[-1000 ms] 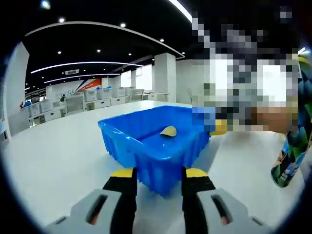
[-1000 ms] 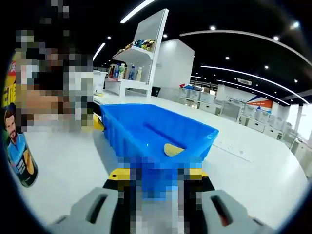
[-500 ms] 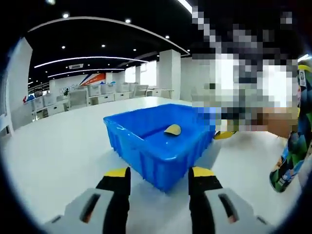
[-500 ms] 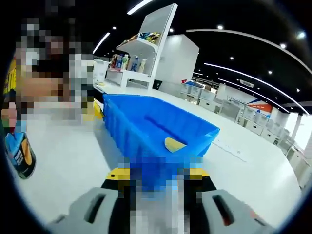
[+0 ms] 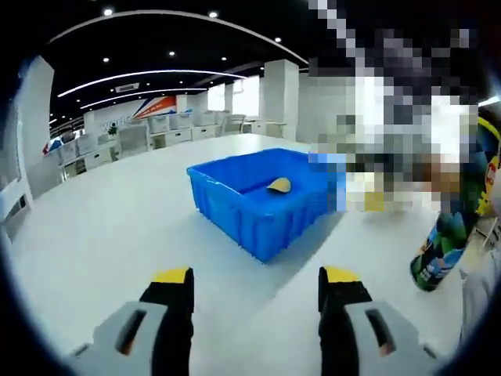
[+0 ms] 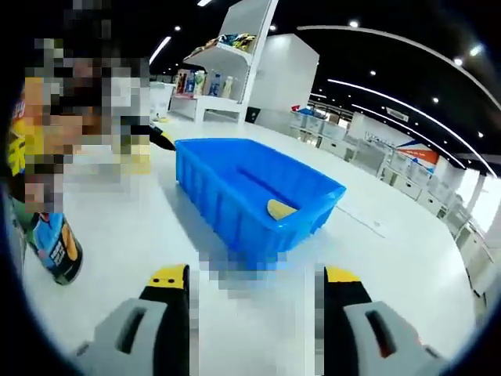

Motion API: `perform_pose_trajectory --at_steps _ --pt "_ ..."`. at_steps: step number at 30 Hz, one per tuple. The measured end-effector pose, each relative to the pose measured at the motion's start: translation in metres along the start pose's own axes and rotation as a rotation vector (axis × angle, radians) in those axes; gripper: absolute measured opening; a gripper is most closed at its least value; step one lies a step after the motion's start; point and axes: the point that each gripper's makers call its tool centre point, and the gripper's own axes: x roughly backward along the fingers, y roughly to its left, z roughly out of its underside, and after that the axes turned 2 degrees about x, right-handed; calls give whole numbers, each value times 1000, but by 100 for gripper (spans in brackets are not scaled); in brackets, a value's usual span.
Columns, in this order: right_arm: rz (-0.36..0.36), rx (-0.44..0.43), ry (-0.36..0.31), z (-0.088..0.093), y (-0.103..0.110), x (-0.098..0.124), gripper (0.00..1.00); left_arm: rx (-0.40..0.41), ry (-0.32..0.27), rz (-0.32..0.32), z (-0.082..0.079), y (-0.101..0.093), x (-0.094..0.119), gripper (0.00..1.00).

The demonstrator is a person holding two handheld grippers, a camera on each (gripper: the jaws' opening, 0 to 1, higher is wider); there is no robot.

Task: Open the lid of the chip container on the table, take out the chips, place them into the box in front of the container, and close the lid

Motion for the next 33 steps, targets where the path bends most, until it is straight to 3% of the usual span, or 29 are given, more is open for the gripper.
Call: perform_pose_trajectory --at_steps 3,6,8,10,11,13,16,18,22,27,33 --pt "-24 -51 42 5 7 12 68 -3 -3 -8 -4 -1 16 70" --pt "-29 -46 65 7 13 21 70 -54 62 -56 1 1 30 70" --pt "-23 -60 91 10 15 30 71 -22 85 -59 0 -7 39 67" --pt "-30 -96 114 13 20 40 71 4 69 17 -7 -29 49 70" --pt "-27 -98 113 13 23 45 72 7 92 36 -5 -40 55 72" --pt "-22 -91 115 13 28 54 72 -38 109 58 -3 -52 63 75" --pt "-17 -57 131 14 37 70 70 -120 184 66 13 -69 78 82" --pt "-27 -35 136 15 44 80 74 -127 213 56 21 -74 83 83" --pt "-12 -19 141 13 52 102 76 -93 201 81 26 -93 98 82" --pt "-11 -34 162 16 60 128 77 -88 186 67 27 -105 119 82" --pt "14 -117 158 13 60 163 75 -83 110 46 10 -118 146 79"
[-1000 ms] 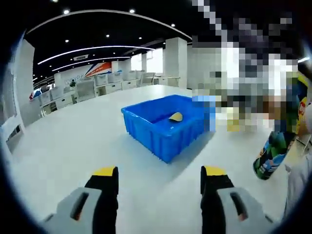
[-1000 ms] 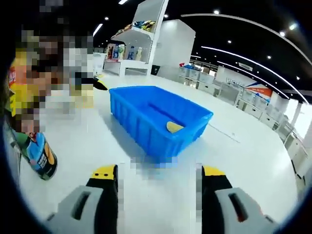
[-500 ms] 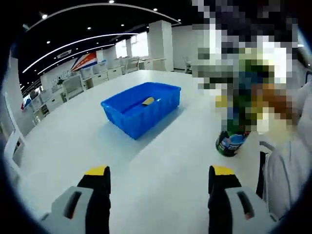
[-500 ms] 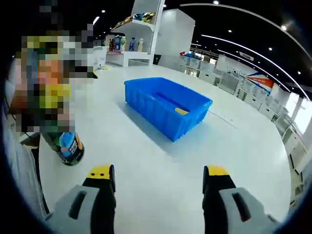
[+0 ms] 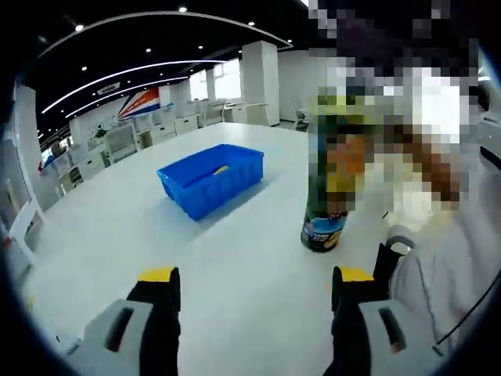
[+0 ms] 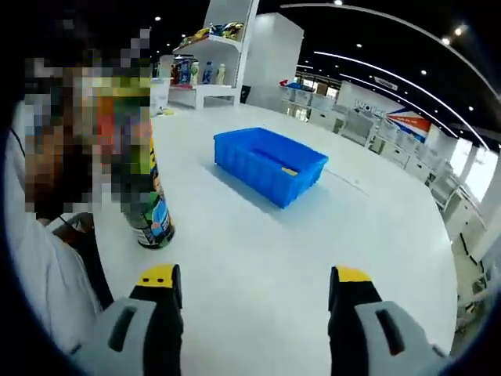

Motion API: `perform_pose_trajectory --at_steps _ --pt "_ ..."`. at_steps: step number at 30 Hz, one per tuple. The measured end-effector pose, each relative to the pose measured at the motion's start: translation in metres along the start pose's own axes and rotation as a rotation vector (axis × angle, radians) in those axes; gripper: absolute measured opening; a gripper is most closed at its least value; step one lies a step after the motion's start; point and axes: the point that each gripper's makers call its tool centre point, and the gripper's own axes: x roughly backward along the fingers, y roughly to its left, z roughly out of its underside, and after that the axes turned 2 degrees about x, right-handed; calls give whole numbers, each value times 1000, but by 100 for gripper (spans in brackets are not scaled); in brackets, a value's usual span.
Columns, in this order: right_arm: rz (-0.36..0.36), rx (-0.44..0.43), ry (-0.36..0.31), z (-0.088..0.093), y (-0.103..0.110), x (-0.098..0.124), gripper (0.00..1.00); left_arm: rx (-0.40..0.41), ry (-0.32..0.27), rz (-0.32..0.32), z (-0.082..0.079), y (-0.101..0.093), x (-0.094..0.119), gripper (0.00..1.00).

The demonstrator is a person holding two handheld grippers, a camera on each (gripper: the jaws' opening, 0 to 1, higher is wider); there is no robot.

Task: Open the lid of the chip container on the table, take out the chips, place them into the box in front of the container, and close the lid

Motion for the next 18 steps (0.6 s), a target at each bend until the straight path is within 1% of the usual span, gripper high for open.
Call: perform_pose_trajectory --at_steps 3,5,7,8,9,10,11,13,15,18 --pt "-11 -24 -21 -1 7 13 73 -15 9 -20 -2 -3 9 78" --pt "-13 -32 -25 -1 11 18 73 -14 -6 -30 -7 -5 16 77" --pt "-11 -17 -32 -1 17 25 75 -3 -20 -39 -10 -6 22 73" --pt "0 9 -57 -4 18 29 78 1 -25 -43 -11 -8 25 71" --pt "7 17 -65 -5 19 31 79 5 -35 -40 -13 -11 26 72" --pt "8 18 -65 -3 21 34 78 4 -41 -35 -13 -16 27 73" --pt "7 21 -66 -3 23 36 76 2 -42 -31 -13 -18 28 73" --pt "1 20 -69 -4 27 40 76 -12 -35 -27 -11 -25 27 73" --pt "-8 21 -74 -4 32 41 75 -30 -26 -25 -10 -30 27 73" --pt "-18 37 -76 -4 37 40 74 -29 -36 -5 -11 -39 25 73"
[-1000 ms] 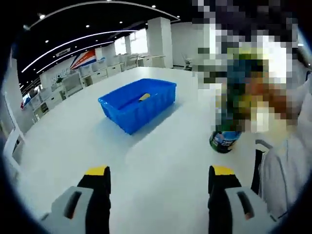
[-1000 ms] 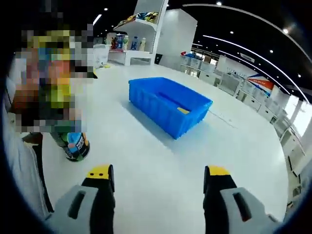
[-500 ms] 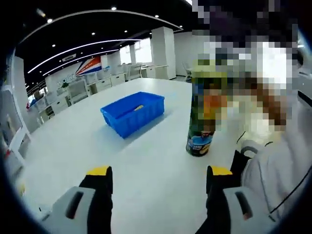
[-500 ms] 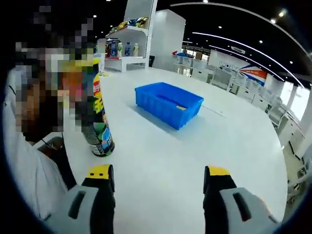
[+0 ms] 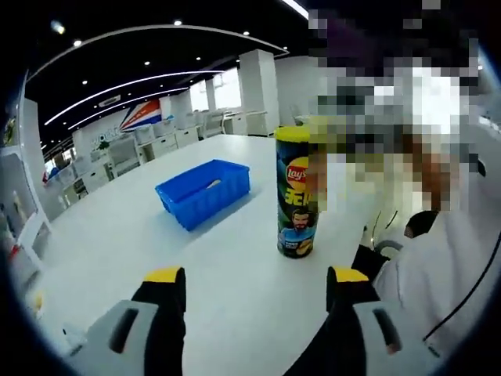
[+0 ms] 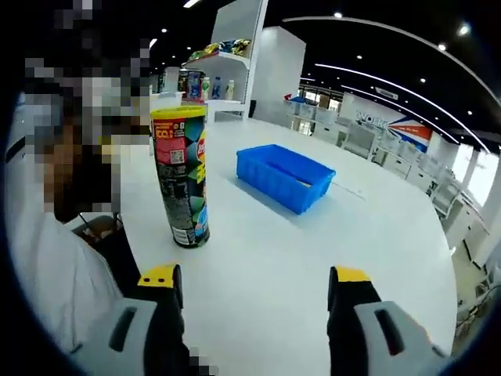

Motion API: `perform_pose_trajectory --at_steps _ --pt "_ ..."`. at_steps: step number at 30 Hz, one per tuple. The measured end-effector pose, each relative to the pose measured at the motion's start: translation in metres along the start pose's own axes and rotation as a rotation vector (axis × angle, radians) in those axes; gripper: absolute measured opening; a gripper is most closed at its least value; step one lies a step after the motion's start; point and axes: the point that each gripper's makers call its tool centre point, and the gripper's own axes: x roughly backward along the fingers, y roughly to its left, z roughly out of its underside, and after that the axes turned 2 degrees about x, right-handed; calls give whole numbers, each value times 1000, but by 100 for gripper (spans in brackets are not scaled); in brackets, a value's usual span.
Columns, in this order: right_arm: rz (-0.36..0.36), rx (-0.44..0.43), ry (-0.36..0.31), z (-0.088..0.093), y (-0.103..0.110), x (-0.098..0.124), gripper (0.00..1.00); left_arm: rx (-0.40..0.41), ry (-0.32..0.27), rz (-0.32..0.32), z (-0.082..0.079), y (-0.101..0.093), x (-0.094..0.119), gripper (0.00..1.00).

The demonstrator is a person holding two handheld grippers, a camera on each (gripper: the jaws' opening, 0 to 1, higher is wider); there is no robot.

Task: Open the lid of the chip container on the table, take out the chips, place them into the box in front of the container, and close the lid

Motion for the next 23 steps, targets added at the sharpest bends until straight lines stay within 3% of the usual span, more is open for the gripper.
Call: perform_pose_trajectory --at_steps 10,15,18,23 --pt "-3 2 27 10 4 -7 72 -31 57 1 18 -8 -5 73" --pt "2 9 23 11 2 -7 73 -5 26 18 16 -12 -4 72" --pt "-9 41 31 14 6 -9 73 -11 43 21 20 -14 -6 72" --pt "6 3 14 12 2 -9 68 -13 57 26 27 -14 -8 72"
